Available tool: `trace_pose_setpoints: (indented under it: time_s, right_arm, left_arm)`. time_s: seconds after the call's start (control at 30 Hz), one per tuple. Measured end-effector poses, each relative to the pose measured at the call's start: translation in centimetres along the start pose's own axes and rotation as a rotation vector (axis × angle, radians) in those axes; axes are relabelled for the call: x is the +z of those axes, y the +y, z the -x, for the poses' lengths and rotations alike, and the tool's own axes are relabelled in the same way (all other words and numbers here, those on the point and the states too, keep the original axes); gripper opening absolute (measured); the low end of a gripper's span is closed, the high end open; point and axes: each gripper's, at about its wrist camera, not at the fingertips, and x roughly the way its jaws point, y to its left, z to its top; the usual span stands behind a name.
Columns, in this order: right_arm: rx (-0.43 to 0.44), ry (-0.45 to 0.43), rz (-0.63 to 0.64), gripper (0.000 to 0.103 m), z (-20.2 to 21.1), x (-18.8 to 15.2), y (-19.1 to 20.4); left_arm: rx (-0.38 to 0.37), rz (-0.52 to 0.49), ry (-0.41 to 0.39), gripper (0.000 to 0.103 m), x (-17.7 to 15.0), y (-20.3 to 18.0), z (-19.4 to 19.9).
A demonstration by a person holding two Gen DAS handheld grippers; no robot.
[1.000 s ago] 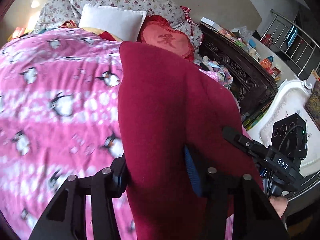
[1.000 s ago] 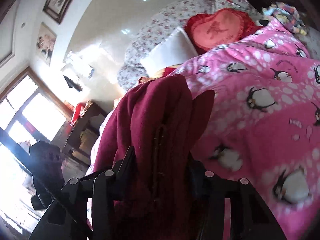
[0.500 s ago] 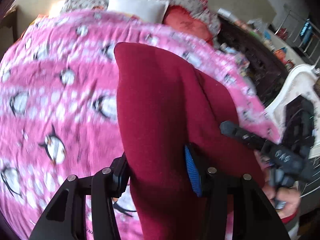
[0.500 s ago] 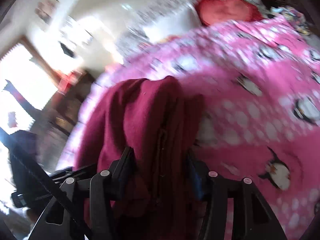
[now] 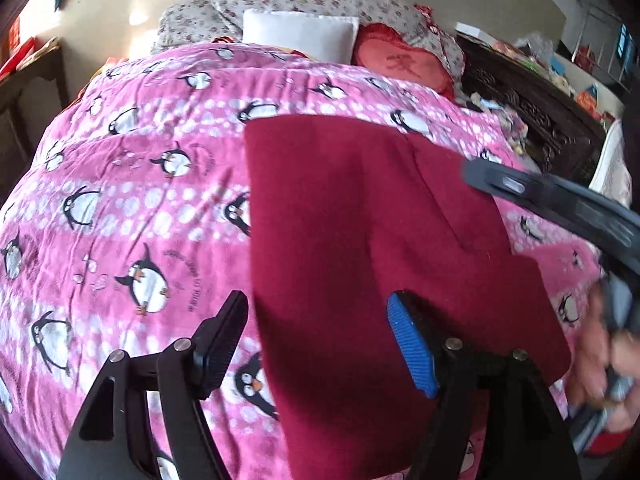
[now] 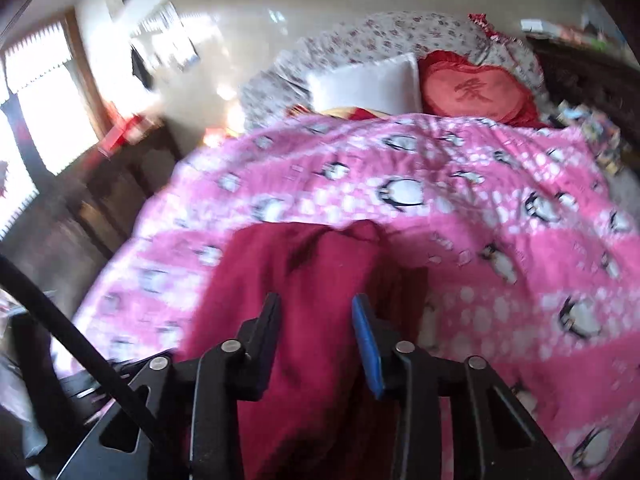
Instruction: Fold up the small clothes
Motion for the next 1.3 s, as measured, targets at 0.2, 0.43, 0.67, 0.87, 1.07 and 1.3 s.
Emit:
trace_pose_setpoints:
  time_s: [0.2,0.43,0.67,0.87,1.07,1.3]
  right_arm:
    - [-0.058,0.089,-0.094,0.035,-4.9,-0.8,-4.5]
    - [0.005,0.028,-0.036,0.036,1.5,-1.8,-2.2]
    - [-0.184,0.060,0.185,0.036,3.5,-6.3,0.6]
    - [-0.154,0.025,0.125,0.037,3.4,-7.0,-0.6]
    - [-0.052,-0.028,0.081,0.039,6.8,-6.4,0.9]
    - [-0.140,0.044,0.148,0.039,4.7,-8.5,1.9]
  left_arm:
    - [0.008,-0.001,-0.008,0.080,-0.3,-0.5,-1.2]
    - [0.027,-0.010,-0.019,0.081,-0.6,-0.7,-0.6]
    - [0.037,-0.038,-0.028,0.084,-1.6,-0.3,1.3]
    - [0.060,-0.040,-0.029,0.085,-2.5,-0.4,1.2]
    - [0.083,-0.041,-0.037,0.085,-2.6,-0.5,1.5]
    - [0.092,-0.033,-0.043,0.085,-3.0,-0.8,1.9]
